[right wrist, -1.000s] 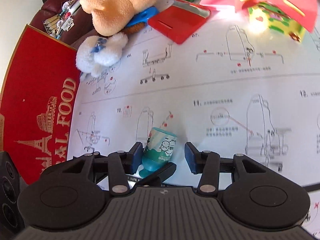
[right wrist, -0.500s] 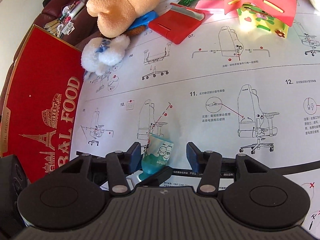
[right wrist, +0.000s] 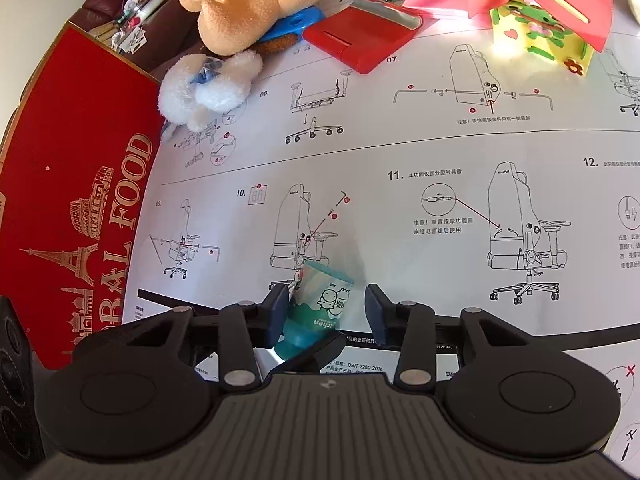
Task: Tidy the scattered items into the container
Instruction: 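Close the left tool on the bottle's teal cap while the right tool hovers beside, then close the right tool on the bottle body below the left tool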
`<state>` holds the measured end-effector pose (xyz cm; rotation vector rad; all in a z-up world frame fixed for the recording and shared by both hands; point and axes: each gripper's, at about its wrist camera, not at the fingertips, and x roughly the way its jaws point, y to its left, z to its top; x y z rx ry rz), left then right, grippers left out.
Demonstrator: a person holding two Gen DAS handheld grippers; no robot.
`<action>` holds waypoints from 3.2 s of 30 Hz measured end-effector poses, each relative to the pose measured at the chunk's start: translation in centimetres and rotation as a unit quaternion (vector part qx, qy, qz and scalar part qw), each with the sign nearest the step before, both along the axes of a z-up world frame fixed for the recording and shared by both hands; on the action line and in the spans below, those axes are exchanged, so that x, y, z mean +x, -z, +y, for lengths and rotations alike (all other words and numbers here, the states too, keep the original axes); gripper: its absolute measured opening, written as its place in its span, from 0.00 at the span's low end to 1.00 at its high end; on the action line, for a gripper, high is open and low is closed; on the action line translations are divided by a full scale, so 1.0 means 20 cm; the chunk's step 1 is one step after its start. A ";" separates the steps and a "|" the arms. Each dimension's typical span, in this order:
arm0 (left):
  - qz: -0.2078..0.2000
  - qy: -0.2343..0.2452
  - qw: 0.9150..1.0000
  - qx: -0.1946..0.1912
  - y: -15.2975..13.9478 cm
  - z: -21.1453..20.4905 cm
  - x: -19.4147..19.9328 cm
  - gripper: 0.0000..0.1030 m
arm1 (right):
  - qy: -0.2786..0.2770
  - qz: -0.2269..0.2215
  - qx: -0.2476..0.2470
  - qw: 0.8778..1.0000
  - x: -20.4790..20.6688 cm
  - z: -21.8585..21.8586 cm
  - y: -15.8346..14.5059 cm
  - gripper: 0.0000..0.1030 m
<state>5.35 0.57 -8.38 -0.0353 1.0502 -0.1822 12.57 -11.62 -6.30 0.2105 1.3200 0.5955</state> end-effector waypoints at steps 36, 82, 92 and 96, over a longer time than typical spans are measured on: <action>-0.016 0.008 0.999 0.039 0.00 -0.08 -0.06 0.52 | 0.028 0.000 0.011 1.000 -0.07 0.01 0.03 0.37; -0.008 0.011 0.999 0.031 0.00 0.12 -0.07 0.23 | 0.031 0.008 0.042 0.999 -0.07 -0.03 0.03 0.35; -0.013 0.026 0.998 0.057 0.00 0.06 -0.08 0.21 | 0.019 0.012 0.028 0.999 -0.07 0.00 0.04 0.40; -0.011 0.012 0.999 0.041 -0.01 0.10 -0.09 0.21 | 0.015 -0.001 0.025 1.000 -0.08 0.01 0.03 0.37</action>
